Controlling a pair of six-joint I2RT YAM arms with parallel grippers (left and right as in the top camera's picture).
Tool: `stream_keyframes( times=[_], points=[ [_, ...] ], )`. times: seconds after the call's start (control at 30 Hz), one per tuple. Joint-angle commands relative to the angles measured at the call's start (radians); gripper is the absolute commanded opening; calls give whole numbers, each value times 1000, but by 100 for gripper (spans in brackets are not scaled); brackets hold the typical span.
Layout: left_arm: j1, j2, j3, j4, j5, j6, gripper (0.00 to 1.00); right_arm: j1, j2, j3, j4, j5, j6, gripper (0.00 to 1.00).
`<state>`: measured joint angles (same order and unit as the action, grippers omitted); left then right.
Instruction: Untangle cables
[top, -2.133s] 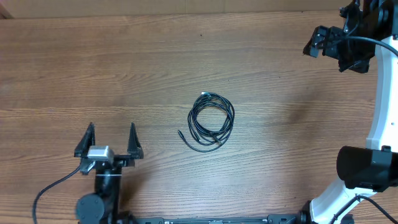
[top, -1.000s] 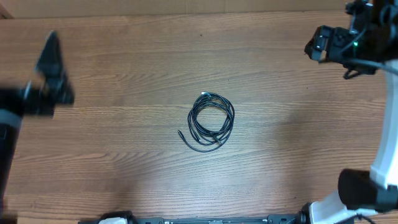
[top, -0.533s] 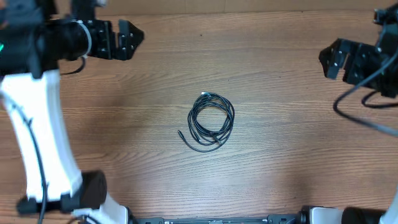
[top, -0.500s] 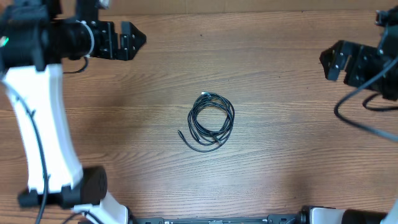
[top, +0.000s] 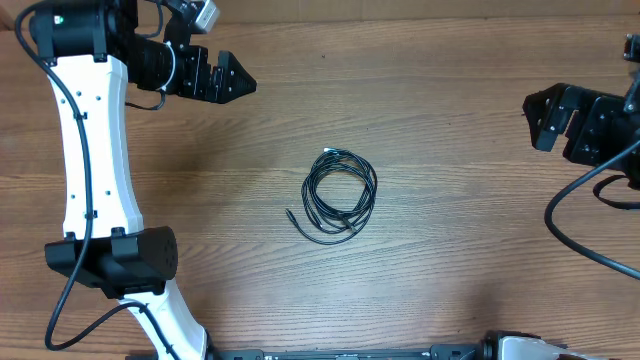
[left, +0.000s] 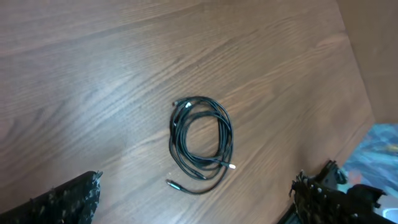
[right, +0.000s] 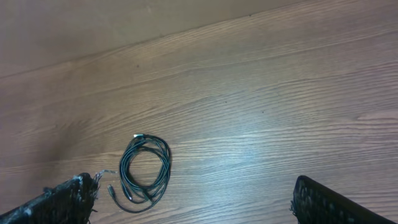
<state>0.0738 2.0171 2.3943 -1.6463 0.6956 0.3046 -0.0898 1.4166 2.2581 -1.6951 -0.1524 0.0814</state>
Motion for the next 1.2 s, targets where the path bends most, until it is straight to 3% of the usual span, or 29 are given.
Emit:
stream_keyframes(
  times=[0.0, 0.57, 0.8, 0.97, 1.17],
  points=[
    [-4, -3, 9, 5, 3, 29, 100, 0, 1, 19, 2, 2, -4, 100],
    [-9, -7, 10, -17, -6, 22, 100, 0, 1, 19, 2, 1, -4, 100],
    [3, -134, 10, -14, 3, 76, 99, 0, 1, 19, 2, 1, -4, 100],
    [24, -298, 10, 91, -99, 115, 100, 0, 1, 19, 2, 1, -4, 100],
    [23, -423, 10, 327, -181, 113, 100, 0, 1, 19, 2, 1, -4, 100]
  ],
)
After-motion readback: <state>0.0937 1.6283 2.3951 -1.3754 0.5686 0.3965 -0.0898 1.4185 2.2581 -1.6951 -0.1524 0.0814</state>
